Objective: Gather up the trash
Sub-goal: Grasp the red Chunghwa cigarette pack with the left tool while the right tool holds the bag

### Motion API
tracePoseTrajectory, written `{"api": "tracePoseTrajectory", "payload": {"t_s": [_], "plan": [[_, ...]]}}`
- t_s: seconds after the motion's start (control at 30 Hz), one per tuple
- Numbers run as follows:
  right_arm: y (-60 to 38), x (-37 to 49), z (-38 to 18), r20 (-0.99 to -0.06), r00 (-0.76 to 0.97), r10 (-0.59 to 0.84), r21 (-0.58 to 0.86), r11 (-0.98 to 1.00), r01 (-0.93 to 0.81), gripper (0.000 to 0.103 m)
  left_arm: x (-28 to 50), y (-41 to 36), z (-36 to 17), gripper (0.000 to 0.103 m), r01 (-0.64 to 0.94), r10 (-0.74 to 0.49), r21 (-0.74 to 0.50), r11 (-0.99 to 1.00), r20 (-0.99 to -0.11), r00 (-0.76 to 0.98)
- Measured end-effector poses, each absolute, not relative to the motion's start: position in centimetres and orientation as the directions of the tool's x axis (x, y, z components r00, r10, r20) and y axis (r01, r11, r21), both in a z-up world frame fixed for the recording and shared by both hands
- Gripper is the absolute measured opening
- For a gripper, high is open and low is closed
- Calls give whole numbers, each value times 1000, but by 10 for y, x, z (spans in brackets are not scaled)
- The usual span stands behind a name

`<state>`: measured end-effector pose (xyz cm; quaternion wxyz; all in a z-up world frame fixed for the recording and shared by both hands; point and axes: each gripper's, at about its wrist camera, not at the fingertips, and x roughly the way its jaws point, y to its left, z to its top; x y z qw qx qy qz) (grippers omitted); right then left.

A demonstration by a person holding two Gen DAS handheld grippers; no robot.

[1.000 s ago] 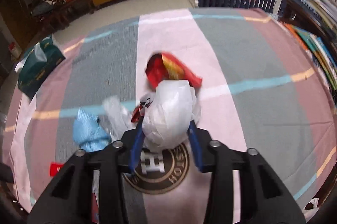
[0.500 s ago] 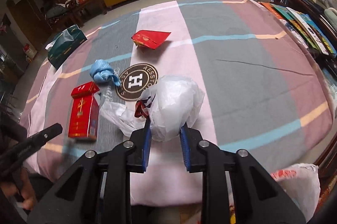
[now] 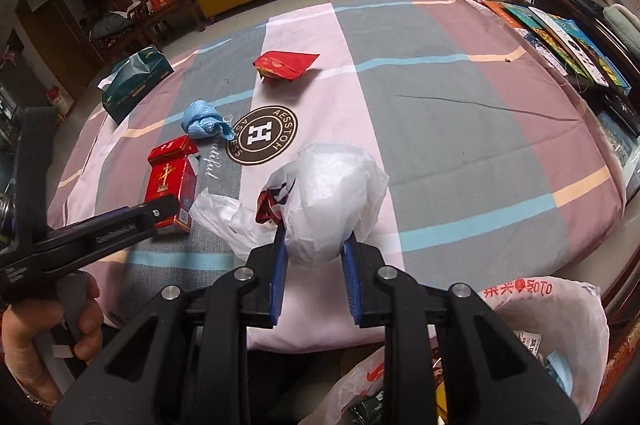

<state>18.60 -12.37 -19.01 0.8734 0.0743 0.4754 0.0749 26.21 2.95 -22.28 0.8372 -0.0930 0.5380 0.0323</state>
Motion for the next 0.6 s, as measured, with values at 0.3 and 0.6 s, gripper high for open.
{"api": "tracePoseTrajectory", "payload": {"t_s": [0.3,0.6], "plan": [[-124,189,-201,-825,526,206,209,976,-53,26,269,28,-238,71,-152,-18,-86,985,-916,401],[-125,184,-190,-809,548,214,218,974,-59,26,257,35,-223,56,-176,-34,-125,977,-894,447]]}}
